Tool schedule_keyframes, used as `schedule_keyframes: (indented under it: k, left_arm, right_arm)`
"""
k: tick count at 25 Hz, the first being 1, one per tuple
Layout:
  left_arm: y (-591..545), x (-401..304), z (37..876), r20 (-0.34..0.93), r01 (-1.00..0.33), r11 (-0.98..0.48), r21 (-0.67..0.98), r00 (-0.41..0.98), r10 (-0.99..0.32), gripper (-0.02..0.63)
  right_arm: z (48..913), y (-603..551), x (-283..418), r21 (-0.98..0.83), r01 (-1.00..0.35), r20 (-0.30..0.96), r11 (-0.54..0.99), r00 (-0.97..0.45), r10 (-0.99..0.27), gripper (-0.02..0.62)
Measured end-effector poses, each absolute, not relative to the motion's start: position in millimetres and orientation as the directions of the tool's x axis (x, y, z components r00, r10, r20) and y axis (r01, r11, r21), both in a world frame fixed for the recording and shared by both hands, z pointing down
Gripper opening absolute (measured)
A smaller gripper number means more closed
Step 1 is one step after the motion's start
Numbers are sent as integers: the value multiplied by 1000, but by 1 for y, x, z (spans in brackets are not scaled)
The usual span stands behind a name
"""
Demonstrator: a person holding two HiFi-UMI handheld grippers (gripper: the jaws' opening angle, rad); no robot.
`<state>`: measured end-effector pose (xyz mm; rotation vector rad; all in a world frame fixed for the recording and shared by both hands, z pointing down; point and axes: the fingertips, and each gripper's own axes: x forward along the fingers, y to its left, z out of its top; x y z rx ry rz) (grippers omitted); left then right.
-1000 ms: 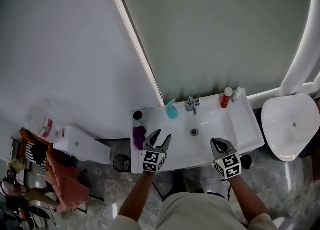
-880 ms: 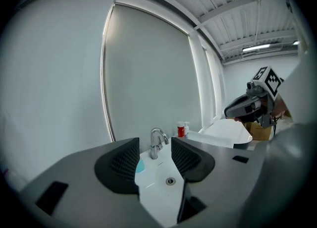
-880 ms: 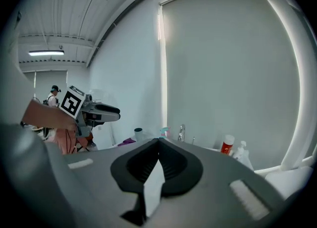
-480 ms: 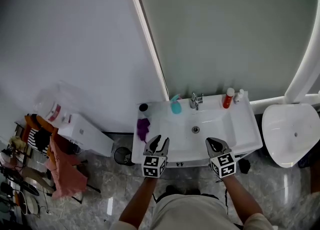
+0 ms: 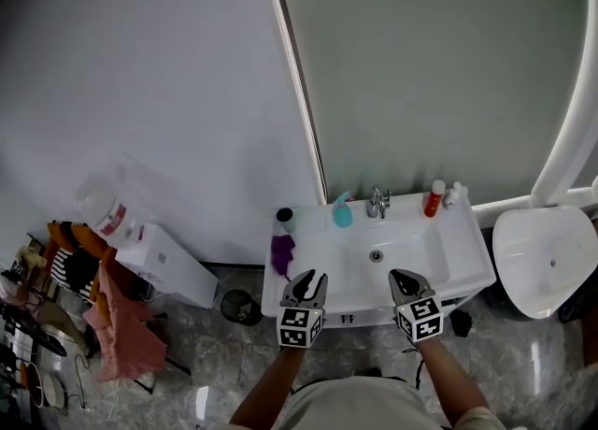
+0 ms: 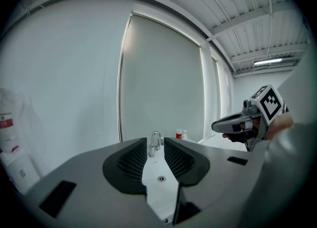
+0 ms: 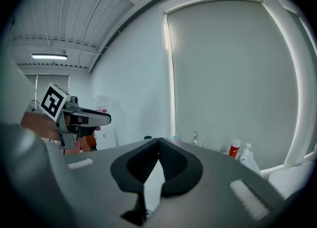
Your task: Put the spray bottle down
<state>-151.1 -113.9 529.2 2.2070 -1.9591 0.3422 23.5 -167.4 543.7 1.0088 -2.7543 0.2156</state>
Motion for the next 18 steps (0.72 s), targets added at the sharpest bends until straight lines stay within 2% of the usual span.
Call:
schedule_keyframes:
  k: [7, 12, 18]
  left_arm:
    - [-85, -170, 516, 236, -988, -142, -67, 122, -964, 60]
    - [-66, -179, 505, 207, -988, -146, -40, 135, -969, 18]
    - [-53, -182, 500, 197, -987, -156, -32, 147, -969, 15]
  right_arm:
    - [531, -137, 8, -29, -640, 249, 768, -749, -614, 11]
    - [525, -122, 8, -21, -645, 248, 764, -744, -621, 11]
    - [520, -104, 2, 11, -615, 253, 789, -761, -597, 11]
